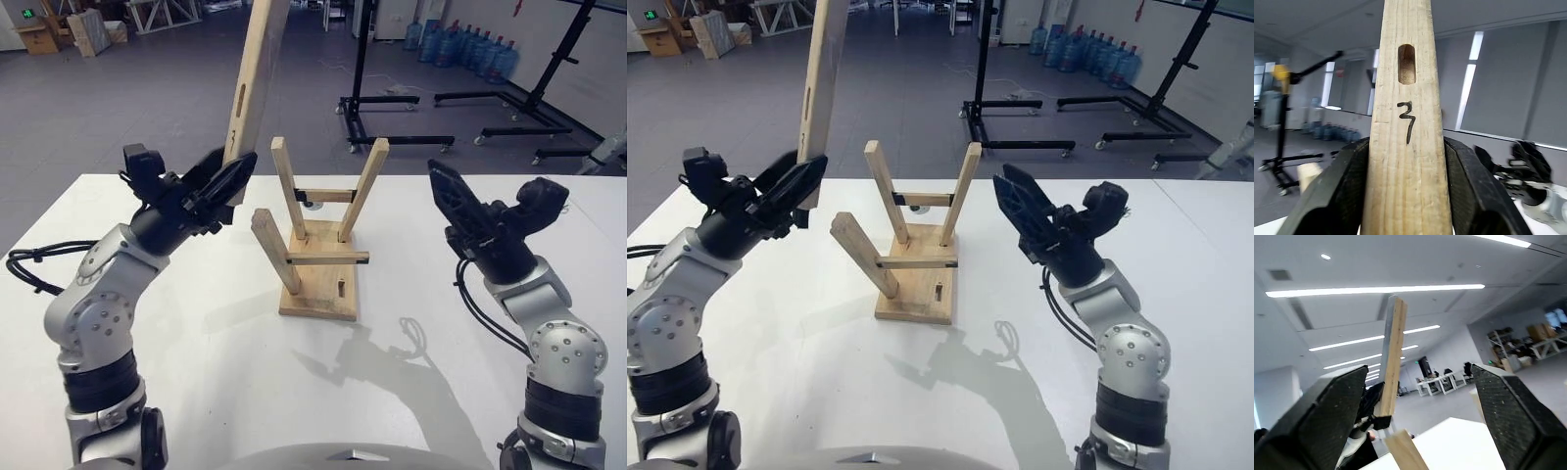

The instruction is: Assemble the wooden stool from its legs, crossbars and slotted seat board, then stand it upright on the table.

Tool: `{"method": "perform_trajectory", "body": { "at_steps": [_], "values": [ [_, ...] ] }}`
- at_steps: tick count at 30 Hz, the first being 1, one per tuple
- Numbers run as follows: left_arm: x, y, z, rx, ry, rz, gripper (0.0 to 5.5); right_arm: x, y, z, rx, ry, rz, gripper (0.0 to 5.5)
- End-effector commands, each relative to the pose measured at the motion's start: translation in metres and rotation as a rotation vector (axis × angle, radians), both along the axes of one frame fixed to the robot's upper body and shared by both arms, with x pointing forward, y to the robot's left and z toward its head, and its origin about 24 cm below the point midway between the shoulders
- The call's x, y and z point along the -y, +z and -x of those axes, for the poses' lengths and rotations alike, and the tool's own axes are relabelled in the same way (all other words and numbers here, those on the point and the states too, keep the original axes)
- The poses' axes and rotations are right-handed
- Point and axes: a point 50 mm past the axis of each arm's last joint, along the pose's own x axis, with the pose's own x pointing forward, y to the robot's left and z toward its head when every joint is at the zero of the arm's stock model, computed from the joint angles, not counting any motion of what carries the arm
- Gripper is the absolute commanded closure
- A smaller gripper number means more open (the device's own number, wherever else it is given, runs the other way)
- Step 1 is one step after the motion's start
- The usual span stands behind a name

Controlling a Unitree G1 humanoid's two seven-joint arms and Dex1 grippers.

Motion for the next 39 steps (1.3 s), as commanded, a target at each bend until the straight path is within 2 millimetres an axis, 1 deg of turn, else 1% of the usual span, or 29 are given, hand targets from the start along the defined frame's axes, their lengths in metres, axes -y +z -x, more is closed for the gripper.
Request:
{"method": "perform_trajectory", "body": {
  "at_steps": [1,5,9,13,18,21,24,29,36,38,39],
  "values": [
    [0.017,-0.001,0.024,-0.014,-0.255,-0.117,3.46,-0.021,0.021,0.003,0.070,0.108,-0.046,1.62],
    [0.017,0.001,0.027,-0.030,-0.343,-0.151,3.46,-0.036,0.033,0.003,0.136,0.180,-0.032,1.62],
    [0.019,0.002,0.030,-0.034,-0.397,-0.161,3.46,-0.045,0.040,0.003,0.182,0.230,-0.035,1.62],
    [0.024,-0.004,0.034,-0.065,-0.442,-0.164,3.46,-0.053,0.044,0.003,0.195,0.298,-0.073,1.62],
    [0.029,-0.014,0.033,-0.107,-0.458,-0.173,3.46,-0.062,0.035,0.000,0.144,0.347,-0.057,1.62],
    [0.030,-0.022,0.032,-0.141,-0.451,-0.183,3.46,-0.068,0.023,-0.002,0.101,0.371,-0.016,1.62],
    [0.029,-0.030,0.033,-0.165,-0.451,-0.187,3.46,-0.067,0.011,-0.005,0.057,0.374,-0.008,1.62],
    [0.028,-0.037,0.034,-0.182,-0.451,-0.194,3.46,-0.068,-0.001,-0.005,0.018,0.379,-0.010,1.62],
    [0.027,-0.039,0.035,-0.188,-0.459,-0.192,3.46,-0.067,-0.003,-0.001,0.020,0.412,-0.044,2.85],
    [0.027,-0.040,0.035,-0.190,-0.460,-0.188,3.46,-0.067,-0.003,-0.001,0.023,0.420,-0.046,3.12],
    [0.026,-0.040,0.035,-0.193,-0.461,-0.183,3.46,-0.066,-0.003,-0.001,0.025,0.422,-0.045,3.36]
  ]
}}
